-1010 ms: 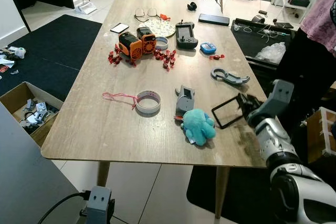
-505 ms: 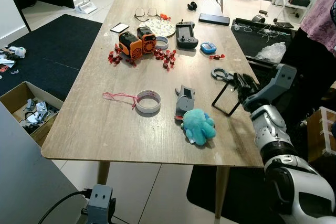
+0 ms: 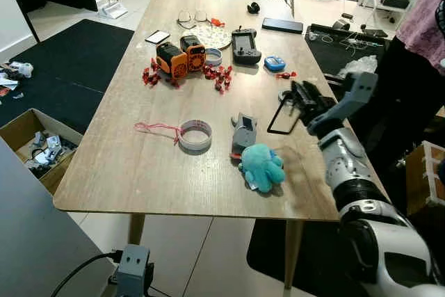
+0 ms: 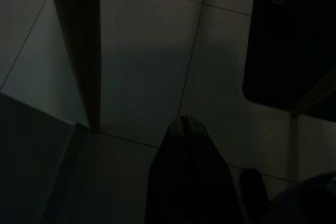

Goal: Hang keys on a hook

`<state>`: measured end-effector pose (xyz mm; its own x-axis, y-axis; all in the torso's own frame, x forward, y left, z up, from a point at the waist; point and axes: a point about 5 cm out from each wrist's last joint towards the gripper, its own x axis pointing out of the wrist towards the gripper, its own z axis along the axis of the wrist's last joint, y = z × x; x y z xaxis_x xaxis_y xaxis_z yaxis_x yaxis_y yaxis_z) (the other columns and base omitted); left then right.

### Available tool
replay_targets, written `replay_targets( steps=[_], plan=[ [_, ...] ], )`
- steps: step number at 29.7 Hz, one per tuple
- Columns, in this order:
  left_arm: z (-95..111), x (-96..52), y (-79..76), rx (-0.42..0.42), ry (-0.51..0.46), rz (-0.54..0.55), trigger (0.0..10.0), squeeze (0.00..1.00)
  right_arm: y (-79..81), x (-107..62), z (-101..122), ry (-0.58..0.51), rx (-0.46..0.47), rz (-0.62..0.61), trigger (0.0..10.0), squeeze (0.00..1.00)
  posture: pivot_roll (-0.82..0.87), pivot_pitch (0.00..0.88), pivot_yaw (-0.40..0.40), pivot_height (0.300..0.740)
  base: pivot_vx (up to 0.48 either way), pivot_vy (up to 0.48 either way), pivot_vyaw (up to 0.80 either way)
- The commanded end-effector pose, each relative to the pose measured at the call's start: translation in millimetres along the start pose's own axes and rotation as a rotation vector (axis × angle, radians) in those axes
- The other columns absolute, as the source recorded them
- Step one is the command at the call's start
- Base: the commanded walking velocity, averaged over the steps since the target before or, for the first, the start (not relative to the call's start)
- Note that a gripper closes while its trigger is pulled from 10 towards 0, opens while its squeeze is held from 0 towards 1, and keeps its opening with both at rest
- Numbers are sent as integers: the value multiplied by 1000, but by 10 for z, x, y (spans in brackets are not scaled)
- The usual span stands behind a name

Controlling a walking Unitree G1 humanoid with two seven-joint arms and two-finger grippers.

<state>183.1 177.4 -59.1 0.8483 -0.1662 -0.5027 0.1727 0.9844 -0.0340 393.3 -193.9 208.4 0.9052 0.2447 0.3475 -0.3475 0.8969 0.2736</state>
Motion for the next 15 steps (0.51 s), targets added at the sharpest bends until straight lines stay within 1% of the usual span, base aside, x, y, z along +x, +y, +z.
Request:
replay_targets(
  steps=[1,3,5,7,9,10,12,14,15],
  plan=[
    [-77,-43,-9,-8,23,2,10000,0,-9,-41,-54,21,2,3,10000,0,56,107,-46,740,0,0,0],
    [-79,-44,-9,-8,23,2,10000,0,7,-47,-81,34,8,14,10000,0,57,108,-46,740,0,0,0],
    [-80,-44,-8,-8,24,2,10000,0,60,-57,-148,68,20,59,10000,0,57,109,-46,740,0,0,0],
    [-80,-44,-8,-8,24,2,10000,0,60,-57,-148,68,20,59,10000,0,57,109,-46,740,0,0,0],
    [-81,-46,-7,-10,23,3,10000,0,108,-67,-200,98,32,105,10000,0,59,111,-46,740,0,0,0],
    [-81,-46,-7,-10,23,3,10000,0,108,-67,-200,98,32,105,10000,0,59,111,-46,740,0,0,0],
    [-85,-49,-5,-11,23,4,10000,0,190,-93,-275,144,50,190,10000,0,60,115,-47,740,0,0,0],
    [-85,-49,-5,-11,23,4,10000,0,190,-93,-275,144,50,190,10000,0,60,115,-47,740,0,0,0],
    [-88,-51,-4,-13,24,4,10000,0,236,-111,-315,169,63,237,10000,0,59,117,-47,740,0,0,0]
  ],
)
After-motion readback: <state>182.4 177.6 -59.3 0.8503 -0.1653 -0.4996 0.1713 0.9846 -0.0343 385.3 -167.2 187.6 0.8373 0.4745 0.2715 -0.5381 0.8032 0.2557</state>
